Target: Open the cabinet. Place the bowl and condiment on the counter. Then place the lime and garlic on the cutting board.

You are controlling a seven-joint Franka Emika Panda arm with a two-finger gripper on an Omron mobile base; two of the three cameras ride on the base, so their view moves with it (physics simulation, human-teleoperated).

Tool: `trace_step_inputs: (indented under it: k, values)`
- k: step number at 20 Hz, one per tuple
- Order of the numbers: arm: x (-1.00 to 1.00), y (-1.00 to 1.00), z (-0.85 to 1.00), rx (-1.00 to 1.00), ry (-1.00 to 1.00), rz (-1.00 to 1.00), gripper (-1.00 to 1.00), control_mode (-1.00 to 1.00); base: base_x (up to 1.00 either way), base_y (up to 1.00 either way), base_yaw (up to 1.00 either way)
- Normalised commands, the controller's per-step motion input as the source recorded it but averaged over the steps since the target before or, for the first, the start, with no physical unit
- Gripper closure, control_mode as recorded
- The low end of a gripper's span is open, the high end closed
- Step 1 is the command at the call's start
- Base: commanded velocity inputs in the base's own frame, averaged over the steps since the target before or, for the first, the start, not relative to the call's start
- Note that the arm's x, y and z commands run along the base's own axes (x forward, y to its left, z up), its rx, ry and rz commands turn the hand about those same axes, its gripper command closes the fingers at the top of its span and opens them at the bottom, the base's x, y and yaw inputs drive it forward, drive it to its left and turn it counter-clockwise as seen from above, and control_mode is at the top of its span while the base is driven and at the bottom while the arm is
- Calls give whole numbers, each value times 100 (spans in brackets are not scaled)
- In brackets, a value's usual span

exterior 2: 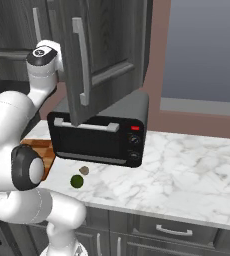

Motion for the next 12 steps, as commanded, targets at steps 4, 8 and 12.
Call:
trace_step_inputs:
  k: [4, 8, 12]
  values:
    - [0, -35, 0, 4, -16, 3, -100, -100, 0, 0, 0]
    - [0, -48, 0, 5, -18, 6, -100, -100, 0, 0, 0]
    - [0, -45, 0, 6, -19, 7, -100, -100, 0, 0, 0]
